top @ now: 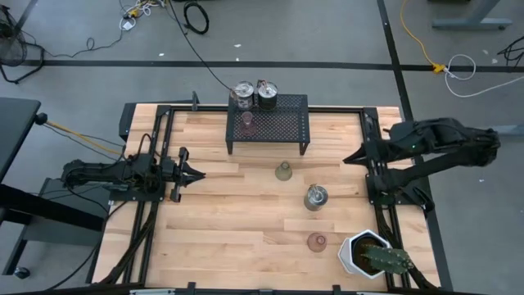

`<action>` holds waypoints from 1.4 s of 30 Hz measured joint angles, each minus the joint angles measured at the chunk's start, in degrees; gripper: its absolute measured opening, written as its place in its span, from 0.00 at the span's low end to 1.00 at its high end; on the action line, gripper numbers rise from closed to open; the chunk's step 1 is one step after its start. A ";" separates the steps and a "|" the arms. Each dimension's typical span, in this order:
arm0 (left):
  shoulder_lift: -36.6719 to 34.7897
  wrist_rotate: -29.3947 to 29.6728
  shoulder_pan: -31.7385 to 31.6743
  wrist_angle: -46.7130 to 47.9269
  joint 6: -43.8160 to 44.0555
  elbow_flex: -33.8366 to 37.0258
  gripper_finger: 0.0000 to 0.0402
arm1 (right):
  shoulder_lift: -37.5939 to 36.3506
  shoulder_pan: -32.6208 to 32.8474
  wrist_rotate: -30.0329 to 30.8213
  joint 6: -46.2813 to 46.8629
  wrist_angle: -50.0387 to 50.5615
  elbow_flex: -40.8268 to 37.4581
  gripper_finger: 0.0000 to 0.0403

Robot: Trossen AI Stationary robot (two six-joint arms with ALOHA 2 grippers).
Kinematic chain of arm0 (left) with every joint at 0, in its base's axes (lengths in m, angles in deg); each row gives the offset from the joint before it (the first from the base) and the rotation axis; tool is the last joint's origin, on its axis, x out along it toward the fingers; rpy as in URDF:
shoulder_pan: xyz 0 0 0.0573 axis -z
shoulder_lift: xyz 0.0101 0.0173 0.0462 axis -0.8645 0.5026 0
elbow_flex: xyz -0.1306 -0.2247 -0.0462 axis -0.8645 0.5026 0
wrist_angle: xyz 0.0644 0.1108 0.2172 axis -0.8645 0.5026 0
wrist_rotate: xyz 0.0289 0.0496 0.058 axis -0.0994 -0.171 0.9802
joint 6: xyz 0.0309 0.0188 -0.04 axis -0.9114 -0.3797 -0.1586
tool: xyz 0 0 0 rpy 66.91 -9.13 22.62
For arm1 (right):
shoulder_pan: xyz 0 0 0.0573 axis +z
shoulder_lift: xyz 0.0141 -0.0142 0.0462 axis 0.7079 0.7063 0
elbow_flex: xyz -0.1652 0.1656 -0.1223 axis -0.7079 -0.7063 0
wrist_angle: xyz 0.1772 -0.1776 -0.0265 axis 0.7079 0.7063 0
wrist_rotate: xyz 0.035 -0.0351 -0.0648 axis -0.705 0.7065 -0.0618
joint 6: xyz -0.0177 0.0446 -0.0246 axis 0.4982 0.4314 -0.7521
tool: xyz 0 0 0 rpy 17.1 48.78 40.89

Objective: Pick & Place candle stick holders
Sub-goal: Put the silver scented candle on the shelf

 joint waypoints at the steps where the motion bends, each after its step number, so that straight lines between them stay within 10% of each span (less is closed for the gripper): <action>1: 0.01 0.00 -0.01 0.00 -0.01 0.00 0.09 | -0.40 0.79 0.01 -0.98 0.00 -0.71 0.05; 42: -0.01 0.00 -0.01 0.00 -0.01 0.00 0.09 | -8.57 17.77 -0.06 -9.62 -2.01 -19.74 0.05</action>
